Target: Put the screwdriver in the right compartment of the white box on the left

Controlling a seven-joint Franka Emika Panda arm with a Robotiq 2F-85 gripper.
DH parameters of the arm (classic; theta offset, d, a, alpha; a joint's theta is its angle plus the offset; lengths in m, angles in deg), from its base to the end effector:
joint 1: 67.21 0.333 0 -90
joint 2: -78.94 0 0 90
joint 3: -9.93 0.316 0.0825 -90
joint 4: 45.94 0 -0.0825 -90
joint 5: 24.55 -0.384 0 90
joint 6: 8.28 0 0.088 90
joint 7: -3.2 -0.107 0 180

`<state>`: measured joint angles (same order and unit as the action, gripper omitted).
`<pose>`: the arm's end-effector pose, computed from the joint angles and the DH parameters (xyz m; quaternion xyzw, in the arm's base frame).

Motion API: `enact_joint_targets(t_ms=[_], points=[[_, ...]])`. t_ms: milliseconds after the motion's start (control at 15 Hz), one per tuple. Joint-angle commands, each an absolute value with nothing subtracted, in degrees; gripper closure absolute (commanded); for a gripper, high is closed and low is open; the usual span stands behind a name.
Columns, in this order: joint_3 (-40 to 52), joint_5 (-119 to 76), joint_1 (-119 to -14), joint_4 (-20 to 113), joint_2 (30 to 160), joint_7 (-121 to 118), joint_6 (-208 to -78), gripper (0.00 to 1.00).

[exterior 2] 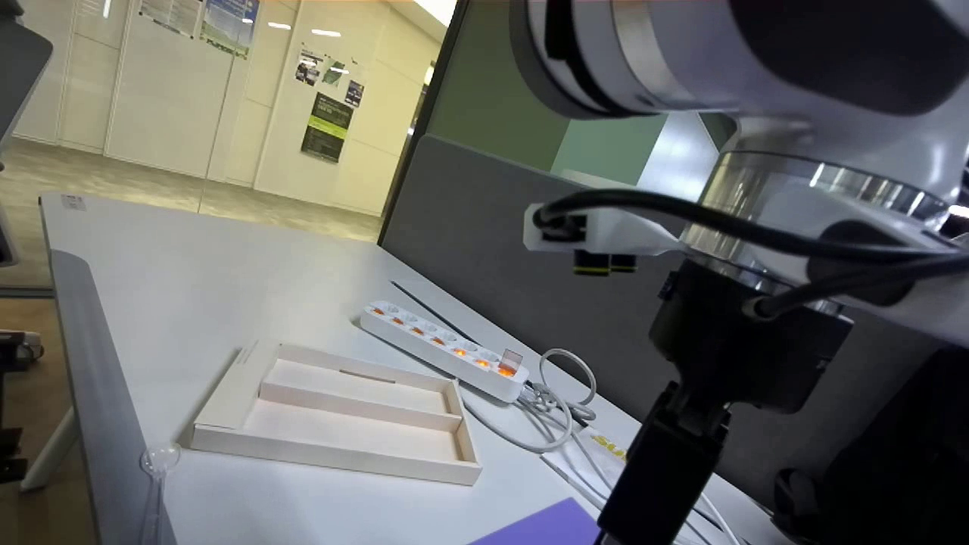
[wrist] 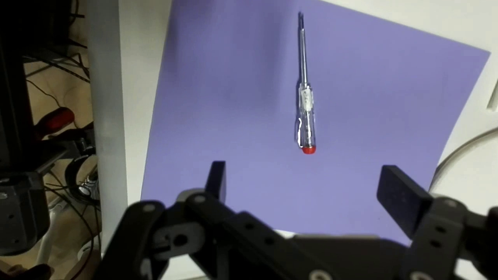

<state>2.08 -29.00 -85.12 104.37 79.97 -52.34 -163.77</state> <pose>0.3951 -0.1940 0.2498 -0.7351 0.6768 -0.0309 0.0249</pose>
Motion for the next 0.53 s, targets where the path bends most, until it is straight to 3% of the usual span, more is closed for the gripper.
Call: enact_joint_targets(t_ms=[0, 467], points=[[-0.33, -29.35, -82.79, 104.01, 80.81, -52.3, -164.21, 0.0], [-1.76, -32.66, -81.78, 100.6, 86.15, -53.23, -163.86, 0.0]])
